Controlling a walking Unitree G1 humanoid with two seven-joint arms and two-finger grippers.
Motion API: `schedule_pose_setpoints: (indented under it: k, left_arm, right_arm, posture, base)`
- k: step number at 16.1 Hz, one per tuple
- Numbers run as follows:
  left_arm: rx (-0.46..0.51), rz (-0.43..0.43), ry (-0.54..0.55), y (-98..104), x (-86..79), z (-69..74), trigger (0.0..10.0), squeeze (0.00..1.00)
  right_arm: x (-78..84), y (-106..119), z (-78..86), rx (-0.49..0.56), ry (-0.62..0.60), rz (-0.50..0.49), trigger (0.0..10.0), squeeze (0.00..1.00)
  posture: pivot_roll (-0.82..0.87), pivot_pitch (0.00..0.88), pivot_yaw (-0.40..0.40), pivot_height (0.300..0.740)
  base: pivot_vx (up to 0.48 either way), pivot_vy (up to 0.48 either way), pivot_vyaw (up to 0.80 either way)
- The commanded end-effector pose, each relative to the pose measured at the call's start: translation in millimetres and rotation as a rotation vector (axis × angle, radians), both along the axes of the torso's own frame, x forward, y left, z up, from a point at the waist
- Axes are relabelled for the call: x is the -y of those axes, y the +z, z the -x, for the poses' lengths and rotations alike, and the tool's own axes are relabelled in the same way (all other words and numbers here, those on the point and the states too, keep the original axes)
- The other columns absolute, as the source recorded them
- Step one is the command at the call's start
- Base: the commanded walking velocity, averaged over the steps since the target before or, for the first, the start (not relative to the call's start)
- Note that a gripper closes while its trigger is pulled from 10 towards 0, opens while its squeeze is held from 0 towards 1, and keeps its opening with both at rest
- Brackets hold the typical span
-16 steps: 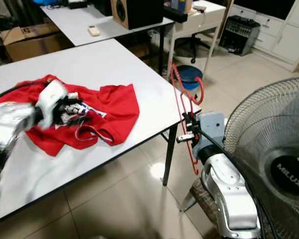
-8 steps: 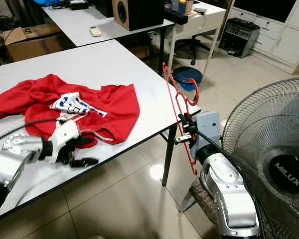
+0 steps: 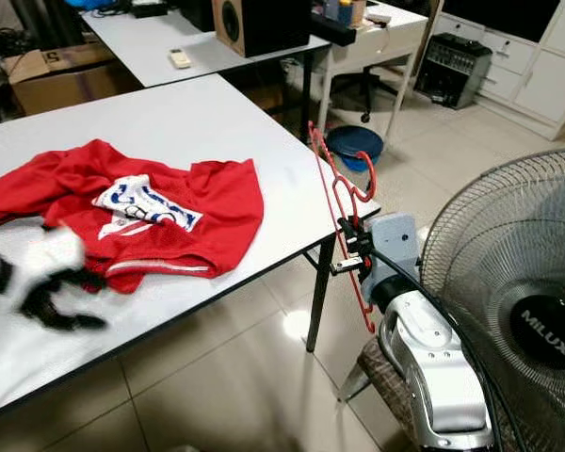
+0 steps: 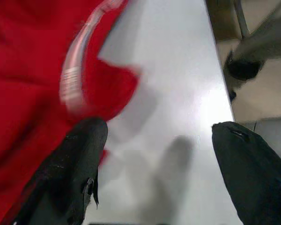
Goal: Hang hanger
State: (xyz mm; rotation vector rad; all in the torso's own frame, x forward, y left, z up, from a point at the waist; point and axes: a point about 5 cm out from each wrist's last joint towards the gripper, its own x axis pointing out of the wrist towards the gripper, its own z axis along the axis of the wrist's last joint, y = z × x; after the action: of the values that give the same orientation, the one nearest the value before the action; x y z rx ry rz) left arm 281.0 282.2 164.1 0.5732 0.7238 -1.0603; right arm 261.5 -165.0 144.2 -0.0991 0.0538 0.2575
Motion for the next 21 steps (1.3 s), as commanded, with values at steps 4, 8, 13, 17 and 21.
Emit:
schedule_pose_setpoints:
  k: [4,8,13,17,21]
  left_arm:
    - [0.173,0.305,-0.037,52,25.6,-18.5,10.0,0.0]
    - [0.279,0.318,0.063,35,49.5,-46.8,10.0,0.0]
    - [0.28,0.159,0.298,-8,37.5,-65.5,8.3,0.0]
    - [0.151,0.217,0.22,-26,39.6,-54.6,2.9,0.0]
    - [0.141,0.109,0.215,-41,35.8,-52.2,1.2,0.0]
  right_arm:
    - [0.2,0,-3.0,0.008,-0.011,-0.003,10.0,0.0]
    - [-2.7,0,-3.0,0.015,-0.019,-0.013,10.0,0.0]
    - [-8.7,-1,-2.2,0.016,-0.022,-0.028,10.0,0.0]
    - [-9.9,-3,-2.0,0.015,-0.025,-0.034,10.0,0.0]
    - [-11.2,-4,-1.6,0.013,-0.025,-0.036,10.0,0.0]
  posture:
    - [-0.14,0.0,0.032,0.74]
    - [-0.15,0.0,0.049,0.74]
    - [-0.16,0.0,0.062,0.74]
    - [-0.15,0.0,0.064,0.74]
    - [-0.15,0.0,0.065,0.74]
  base:
    - [0.0,0.0,0.0]
    - [0.0,0.0,0.0]
    - [0.0,0.0,0.0]
    - [0.0,0.0,0.0]
    - [0.0,0.0,0.0]
